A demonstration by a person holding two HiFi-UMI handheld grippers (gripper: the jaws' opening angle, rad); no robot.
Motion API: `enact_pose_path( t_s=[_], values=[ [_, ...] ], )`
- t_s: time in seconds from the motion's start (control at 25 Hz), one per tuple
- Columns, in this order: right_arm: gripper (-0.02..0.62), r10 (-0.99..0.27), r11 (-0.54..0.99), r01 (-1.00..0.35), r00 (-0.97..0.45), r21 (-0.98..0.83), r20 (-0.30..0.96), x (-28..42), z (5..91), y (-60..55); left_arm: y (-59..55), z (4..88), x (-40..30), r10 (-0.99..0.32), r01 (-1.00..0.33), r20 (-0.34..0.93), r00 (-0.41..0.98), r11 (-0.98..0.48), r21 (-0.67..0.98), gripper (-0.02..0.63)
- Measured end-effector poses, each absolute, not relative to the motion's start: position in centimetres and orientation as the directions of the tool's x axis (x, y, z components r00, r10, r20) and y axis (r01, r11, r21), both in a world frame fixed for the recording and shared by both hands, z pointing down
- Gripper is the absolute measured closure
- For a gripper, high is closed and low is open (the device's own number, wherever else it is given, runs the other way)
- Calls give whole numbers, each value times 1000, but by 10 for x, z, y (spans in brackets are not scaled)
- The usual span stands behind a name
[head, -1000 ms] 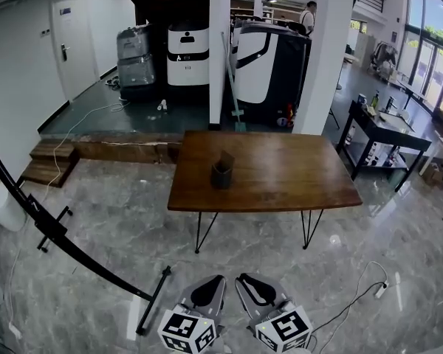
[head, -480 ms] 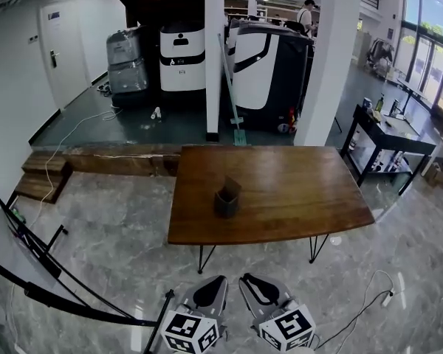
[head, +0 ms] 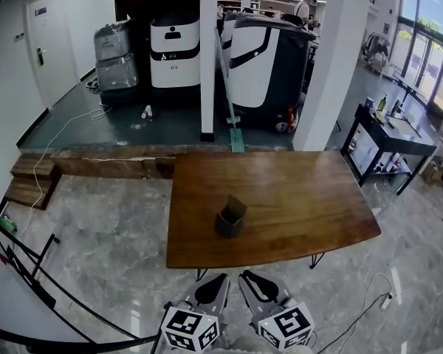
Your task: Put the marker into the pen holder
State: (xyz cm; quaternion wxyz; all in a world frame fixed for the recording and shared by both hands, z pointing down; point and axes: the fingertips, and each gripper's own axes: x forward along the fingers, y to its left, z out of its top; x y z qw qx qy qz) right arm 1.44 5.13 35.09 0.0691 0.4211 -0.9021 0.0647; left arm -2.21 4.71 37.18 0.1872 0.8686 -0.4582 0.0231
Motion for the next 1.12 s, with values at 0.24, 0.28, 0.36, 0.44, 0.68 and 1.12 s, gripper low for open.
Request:
enact_pose_path(
  t_s=[0.24, 0.28, 0.36, 0.44, 0.68, 1.12],
  values=[
    [554, -755, 621, -779, -623, -82, 204, 11, 363, 23, 17, 385, -28, -777, -803, 240, 582, -502, 321, 604],
    [554, -755, 620, -780, -623, -85, 204, 11, 363, 18, 12, 386, -29, -777, -803, 242, 581, -501, 323, 604],
    [554, -754, 621, -779, -623, -85, 206, 13, 362, 10, 2, 385, -29, -780, -805, 242, 578, -497, 323, 603],
    [554, -751, 624, -777, -626, -84, 208, 15, 362, 0, -9, 384, -28, -786, -811, 242, 569, -489, 319, 604],
    [554, -734, 644, -761, -645, -84, 212, 16, 365, -39, -49, 386, -27, -800, -824, 244, 549, -470, 316, 603],
    [554, -677, 698, -709, -699, -101, 228, 32, 370, -127, -132, 398, -14, -822, -850, 276, 498, -401, 340, 604]
  ],
)
